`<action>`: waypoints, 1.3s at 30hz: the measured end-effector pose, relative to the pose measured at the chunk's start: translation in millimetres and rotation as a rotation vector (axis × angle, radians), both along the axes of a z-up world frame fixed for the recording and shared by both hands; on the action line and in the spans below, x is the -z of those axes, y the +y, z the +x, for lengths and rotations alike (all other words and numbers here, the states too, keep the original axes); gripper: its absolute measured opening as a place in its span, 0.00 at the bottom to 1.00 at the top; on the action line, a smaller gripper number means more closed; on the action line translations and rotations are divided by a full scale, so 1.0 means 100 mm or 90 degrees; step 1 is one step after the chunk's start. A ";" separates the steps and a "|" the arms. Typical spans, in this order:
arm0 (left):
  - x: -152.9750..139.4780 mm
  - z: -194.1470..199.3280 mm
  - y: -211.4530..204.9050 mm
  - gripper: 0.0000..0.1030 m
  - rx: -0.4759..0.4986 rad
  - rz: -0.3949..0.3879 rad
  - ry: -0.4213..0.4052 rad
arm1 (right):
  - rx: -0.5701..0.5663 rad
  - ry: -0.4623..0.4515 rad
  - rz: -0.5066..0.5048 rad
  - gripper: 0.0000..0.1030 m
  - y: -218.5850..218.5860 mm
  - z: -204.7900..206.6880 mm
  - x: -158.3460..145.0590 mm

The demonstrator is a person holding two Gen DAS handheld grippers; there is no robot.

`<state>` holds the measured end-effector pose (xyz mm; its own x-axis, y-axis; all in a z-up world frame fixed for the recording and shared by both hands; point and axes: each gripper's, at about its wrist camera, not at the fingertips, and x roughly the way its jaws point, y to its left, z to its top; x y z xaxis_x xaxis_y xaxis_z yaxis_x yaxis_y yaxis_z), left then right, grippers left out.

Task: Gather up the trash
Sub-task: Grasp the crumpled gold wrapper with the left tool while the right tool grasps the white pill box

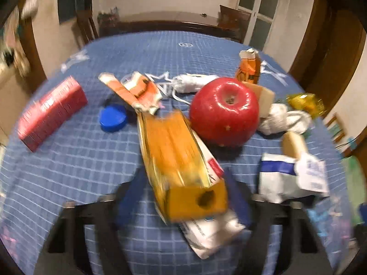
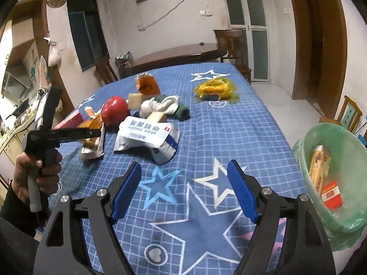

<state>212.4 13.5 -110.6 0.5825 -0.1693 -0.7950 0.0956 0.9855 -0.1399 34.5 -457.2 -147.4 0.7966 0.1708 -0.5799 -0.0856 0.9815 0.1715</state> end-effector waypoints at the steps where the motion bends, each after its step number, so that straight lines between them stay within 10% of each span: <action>1: -0.02 -0.03 0.05 0.48 0.000 -0.009 -0.004 | -0.004 0.001 0.000 0.72 0.01 -0.01 0.00; 18: -0.52 -1.23 1.15 0.45 -0.129 0.040 -0.145 | -0.332 0.011 -0.102 0.76 1.65 0.72 -0.09; 27: -0.49 -1.33 1.46 0.45 -0.136 0.012 -0.149 | -0.316 0.120 -0.177 0.78 2.16 1.27 0.30; 30: -0.48 -1.35 1.45 0.45 -0.133 0.012 -0.152 | -0.315 0.143 -0.166 0.53 2.17 1.32 0.36; 39: -0.54 -1.37 1.17 0.45 -0.087 0.020 -0.166 | -0.308 0.092 -0.125 0.44 1.90 0.79 0.12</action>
<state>75.6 130.9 -56.7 0.7834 -0.0524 -0.6193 -0.0098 0.9953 -0.0966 114.0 -267.2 -159.6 0.5635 0.3757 -0.7357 -0.5248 0.8506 0.0325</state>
